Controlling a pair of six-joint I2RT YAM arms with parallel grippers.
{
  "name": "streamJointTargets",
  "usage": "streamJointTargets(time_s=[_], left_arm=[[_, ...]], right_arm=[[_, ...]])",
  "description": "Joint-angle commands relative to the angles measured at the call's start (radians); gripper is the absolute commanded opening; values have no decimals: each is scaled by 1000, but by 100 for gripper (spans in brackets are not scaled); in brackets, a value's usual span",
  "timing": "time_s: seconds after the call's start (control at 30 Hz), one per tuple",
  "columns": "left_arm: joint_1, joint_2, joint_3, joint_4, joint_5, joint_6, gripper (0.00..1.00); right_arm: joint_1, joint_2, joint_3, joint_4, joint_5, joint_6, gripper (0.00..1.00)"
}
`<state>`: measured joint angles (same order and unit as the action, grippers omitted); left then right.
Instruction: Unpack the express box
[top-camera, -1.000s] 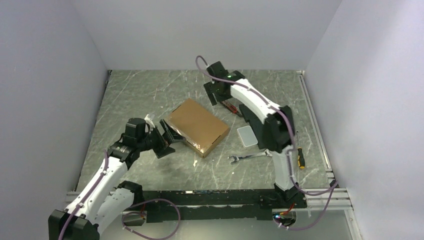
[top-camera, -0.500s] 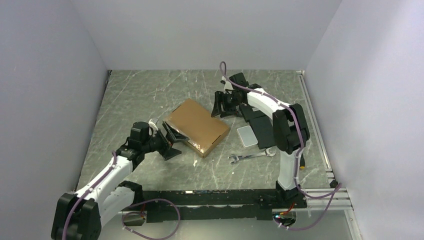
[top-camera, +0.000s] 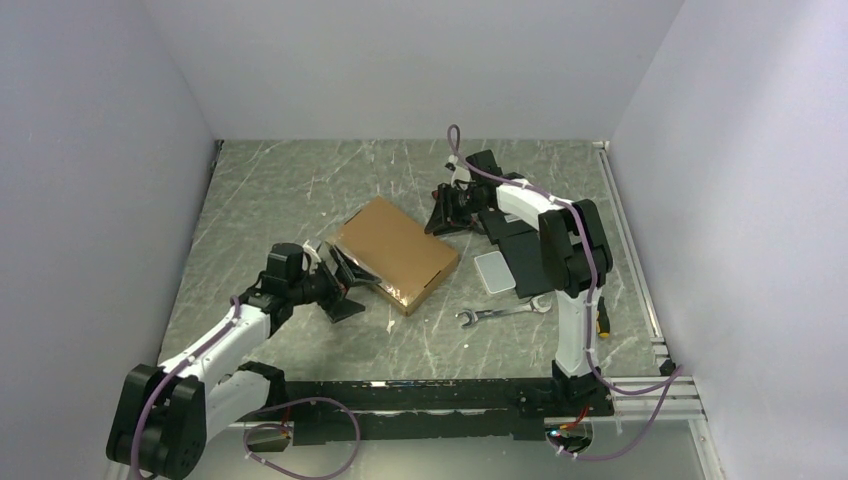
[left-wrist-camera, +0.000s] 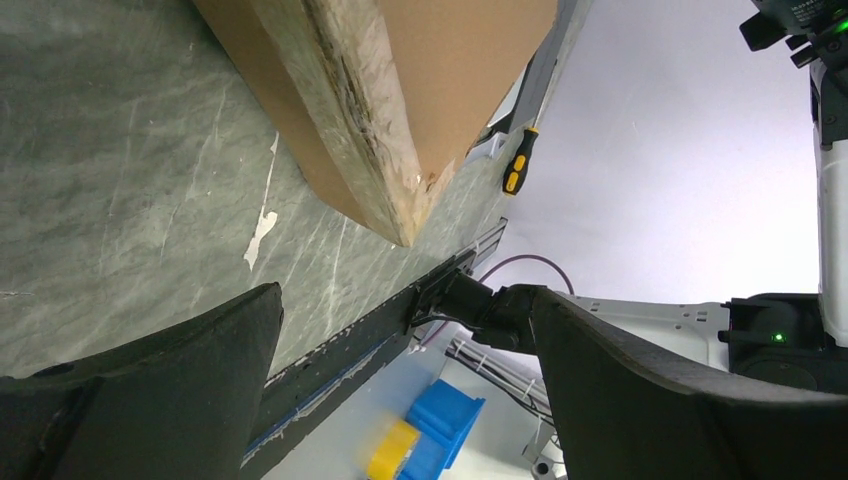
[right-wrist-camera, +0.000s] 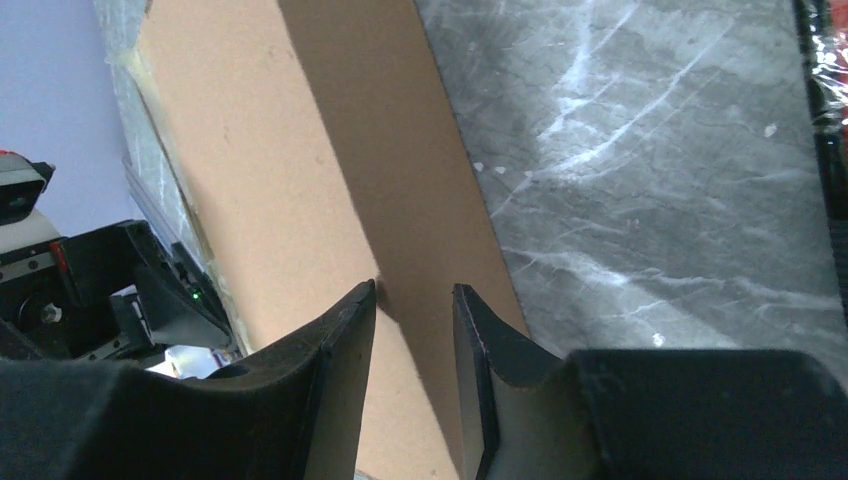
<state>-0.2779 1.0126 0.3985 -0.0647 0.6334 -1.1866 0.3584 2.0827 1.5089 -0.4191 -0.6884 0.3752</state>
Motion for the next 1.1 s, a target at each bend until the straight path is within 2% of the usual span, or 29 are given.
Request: streamJointTargets(time_s=[0.0,0.17,0.4,0.7,0.8,1.07], left_arm=[[5,19,26,42,33,28,99],[5,55,19,82,33,25,99],[5,125,-23,240,18,-15,100],[5,273,-6,359,-24,16,99],[3,320,-15,461,-41,25,99],[-27,544,-22,884,-43,-44,97]], right_arm=[[-13,8,-17,48,-22,7,38],[-17,5,-43,52,13,2,38],[-74,-3,-157,181,-19,103,24],[-101,26,-185,206,-27,120,20],[-105,31,-193,219,-38,124,20],[-106,36,-196,225,-48,122,20]])
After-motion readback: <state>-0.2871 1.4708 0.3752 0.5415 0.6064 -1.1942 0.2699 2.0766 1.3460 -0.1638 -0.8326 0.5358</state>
